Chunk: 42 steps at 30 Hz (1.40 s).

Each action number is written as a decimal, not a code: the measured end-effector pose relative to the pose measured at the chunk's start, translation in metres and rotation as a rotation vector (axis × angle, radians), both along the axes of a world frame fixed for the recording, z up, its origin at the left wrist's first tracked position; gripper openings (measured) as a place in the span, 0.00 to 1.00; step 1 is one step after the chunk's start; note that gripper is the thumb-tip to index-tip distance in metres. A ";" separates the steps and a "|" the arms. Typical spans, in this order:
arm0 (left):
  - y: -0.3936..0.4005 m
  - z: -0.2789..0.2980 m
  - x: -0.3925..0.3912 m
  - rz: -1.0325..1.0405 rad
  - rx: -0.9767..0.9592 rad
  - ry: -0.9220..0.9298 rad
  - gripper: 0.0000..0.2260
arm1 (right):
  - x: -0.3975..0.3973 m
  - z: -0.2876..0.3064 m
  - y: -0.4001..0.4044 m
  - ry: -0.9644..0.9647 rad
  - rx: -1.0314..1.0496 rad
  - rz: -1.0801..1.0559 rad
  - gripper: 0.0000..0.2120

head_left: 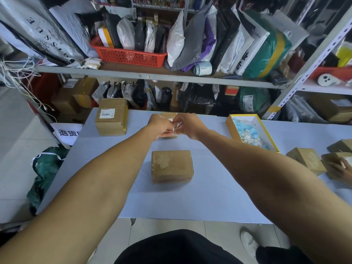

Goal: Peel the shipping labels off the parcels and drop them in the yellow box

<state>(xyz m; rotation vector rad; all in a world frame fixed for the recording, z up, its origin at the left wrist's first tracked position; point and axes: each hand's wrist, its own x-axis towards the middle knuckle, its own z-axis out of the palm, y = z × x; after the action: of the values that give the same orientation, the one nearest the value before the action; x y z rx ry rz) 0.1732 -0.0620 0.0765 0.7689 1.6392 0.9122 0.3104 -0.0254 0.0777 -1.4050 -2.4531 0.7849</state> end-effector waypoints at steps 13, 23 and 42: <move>-0.003 0.007 0.013 -0.243 0.149 0.528 0.12 | 0.015 -0.004 0.003 -0.033 -0.065 -0.126 0.11; 0.011 0.012 0.020 -0.262 0.086 0.469 0.04 | 0.025 -0.019 -0.005 -0.048 0.077 -0.068 0.08; -0.015 -0.022 0.063 -0.220 0.105 0.360 0.10 | 0.063 -0.033 0.001 -0.230 -0.070 -0.015 0.13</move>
<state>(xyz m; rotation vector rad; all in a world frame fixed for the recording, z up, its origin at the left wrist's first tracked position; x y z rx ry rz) 0.2365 -0.0767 0.0547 1.2162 1.7800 0.7356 0.3737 -0.0239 0.0450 -1.6203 -2.6023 0.7494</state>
